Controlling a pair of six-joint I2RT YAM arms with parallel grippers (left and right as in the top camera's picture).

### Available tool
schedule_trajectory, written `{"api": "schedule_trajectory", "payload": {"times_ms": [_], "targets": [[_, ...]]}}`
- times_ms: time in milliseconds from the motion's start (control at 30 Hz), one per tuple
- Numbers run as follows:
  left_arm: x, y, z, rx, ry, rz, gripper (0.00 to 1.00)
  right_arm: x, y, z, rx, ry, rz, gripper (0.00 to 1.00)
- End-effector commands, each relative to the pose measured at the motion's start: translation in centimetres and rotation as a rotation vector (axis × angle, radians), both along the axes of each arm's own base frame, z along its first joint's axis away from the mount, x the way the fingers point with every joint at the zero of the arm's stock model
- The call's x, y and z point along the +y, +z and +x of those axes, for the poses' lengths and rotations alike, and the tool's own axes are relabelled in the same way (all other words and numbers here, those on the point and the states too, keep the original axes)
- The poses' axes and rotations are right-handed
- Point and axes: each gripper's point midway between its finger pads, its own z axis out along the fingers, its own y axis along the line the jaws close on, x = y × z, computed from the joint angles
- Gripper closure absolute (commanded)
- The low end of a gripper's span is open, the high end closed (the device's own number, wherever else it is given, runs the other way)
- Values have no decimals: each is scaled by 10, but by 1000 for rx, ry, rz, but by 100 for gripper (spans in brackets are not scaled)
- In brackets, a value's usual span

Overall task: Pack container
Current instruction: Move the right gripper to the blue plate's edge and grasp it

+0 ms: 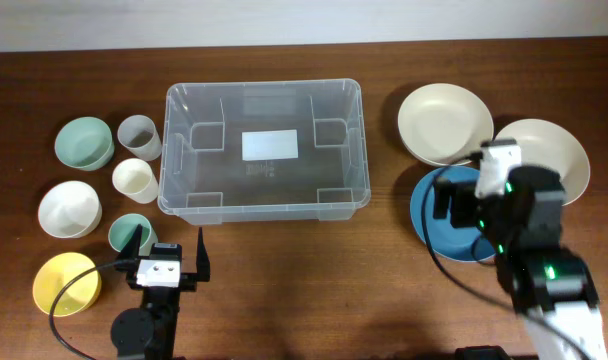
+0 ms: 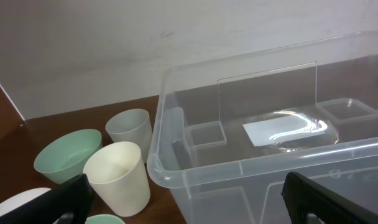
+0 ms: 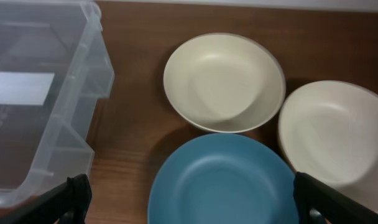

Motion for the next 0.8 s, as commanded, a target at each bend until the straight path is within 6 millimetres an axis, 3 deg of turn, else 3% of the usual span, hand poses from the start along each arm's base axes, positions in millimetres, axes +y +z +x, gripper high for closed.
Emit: {"api": "schedule_trajectory", "payload": {"times_ms": [0, 200, 333, 467, 767], "targets": [[2, -1, 0, 0, 9, 12, 0, -8, -3, 25, 54, -61, -8, 1], [2, -1, 0, 0, 9, 12, 0, -73, -18, 42, 66, -467, 95, 1], [2, -1, 0, 0, 9, 12, 0, -100, -21, 40, 64, -561, 117, 1], [2, -1, 0, 0, 9, 12, 0, -114, -22, 35, 66, -602, 116, 1], [2, -1, 0, 0, 9, 12, 0, -126, -17, 41, 24, -642, 87, 1]]}}
